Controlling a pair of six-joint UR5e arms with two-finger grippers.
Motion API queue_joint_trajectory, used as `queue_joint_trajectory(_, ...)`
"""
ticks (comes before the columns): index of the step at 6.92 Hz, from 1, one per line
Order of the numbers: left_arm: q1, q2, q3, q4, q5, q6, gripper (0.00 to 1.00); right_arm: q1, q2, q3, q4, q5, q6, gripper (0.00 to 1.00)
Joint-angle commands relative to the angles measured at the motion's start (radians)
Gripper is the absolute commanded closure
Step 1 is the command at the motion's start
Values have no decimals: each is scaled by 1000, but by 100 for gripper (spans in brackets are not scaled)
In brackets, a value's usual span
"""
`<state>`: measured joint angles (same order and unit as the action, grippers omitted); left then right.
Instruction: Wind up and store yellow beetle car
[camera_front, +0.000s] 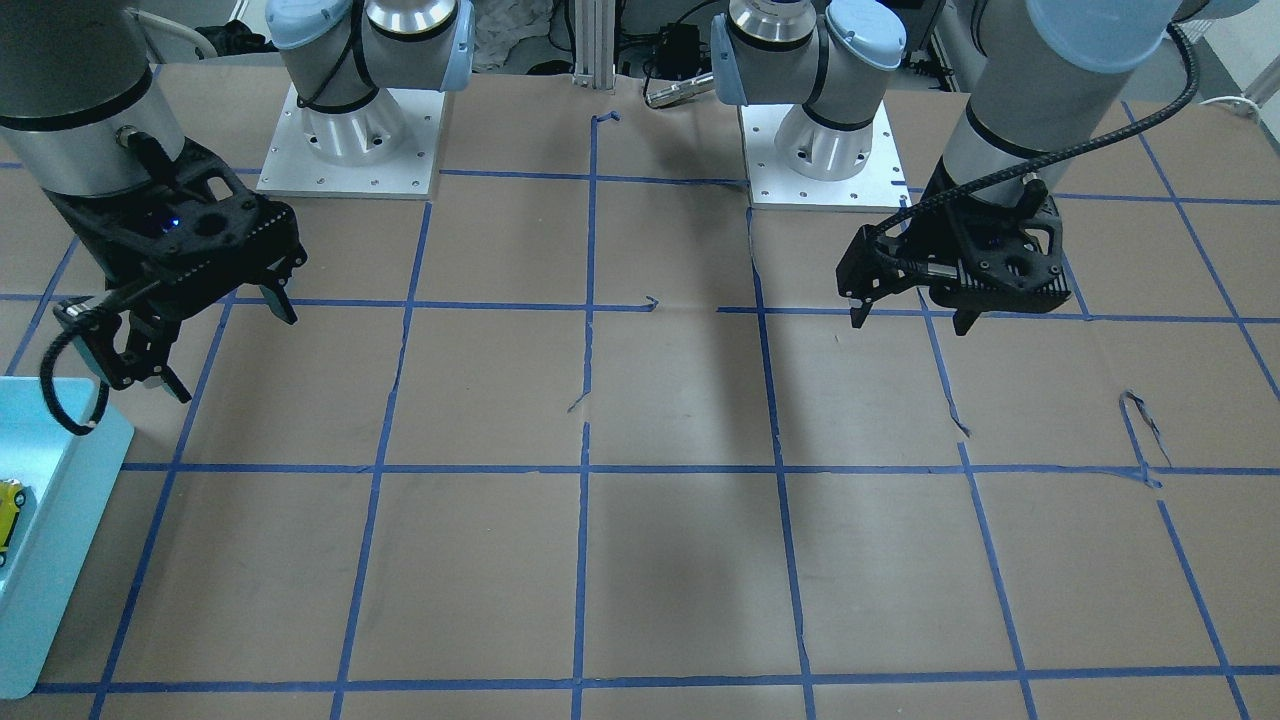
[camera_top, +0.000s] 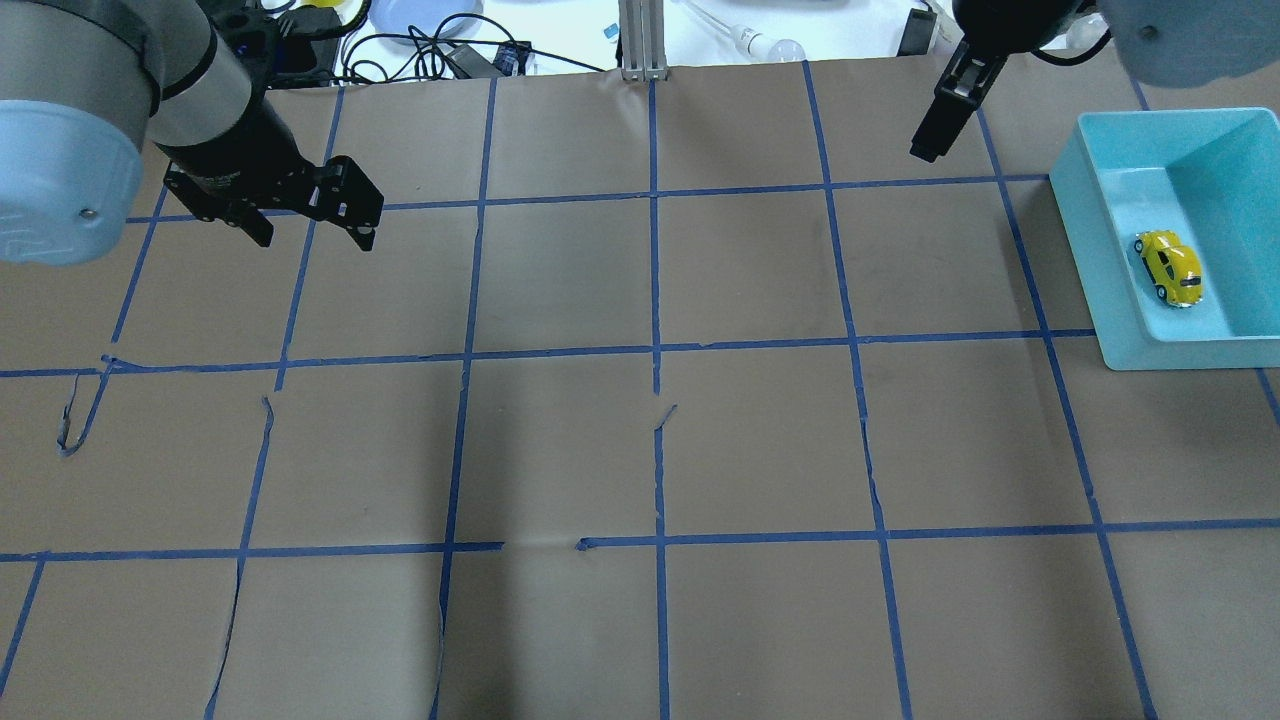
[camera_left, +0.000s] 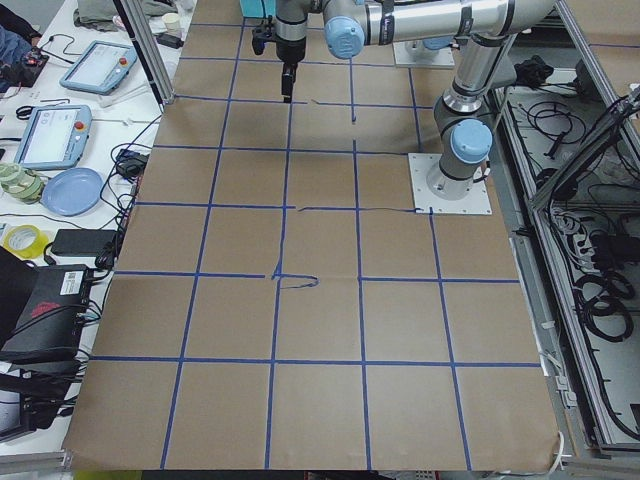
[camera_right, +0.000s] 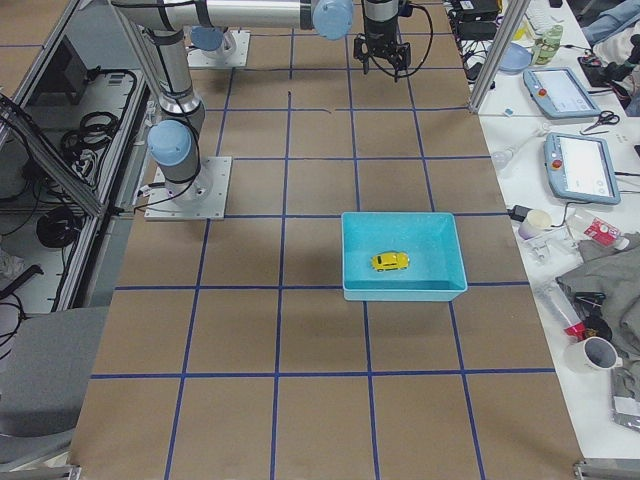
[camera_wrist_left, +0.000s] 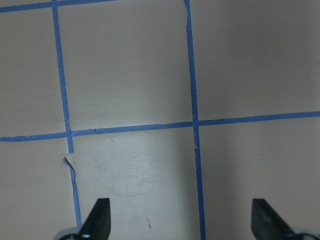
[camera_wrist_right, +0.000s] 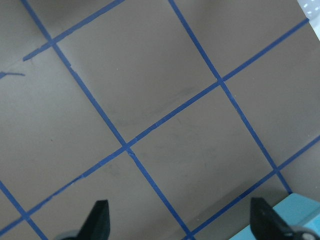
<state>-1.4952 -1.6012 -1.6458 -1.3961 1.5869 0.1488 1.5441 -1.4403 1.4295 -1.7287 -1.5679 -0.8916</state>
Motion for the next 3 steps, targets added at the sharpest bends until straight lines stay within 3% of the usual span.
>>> queue_joint_trajectory(1, 1, 0, 0, 0, 1, 0, 0, 1, -44, 5, 27, -3, 488, 0)
queue_joint_trajectory(3, 1, -2, 0, -1, 1, 0, 0, 1, -63, 0, 92, -1, 877, 0)
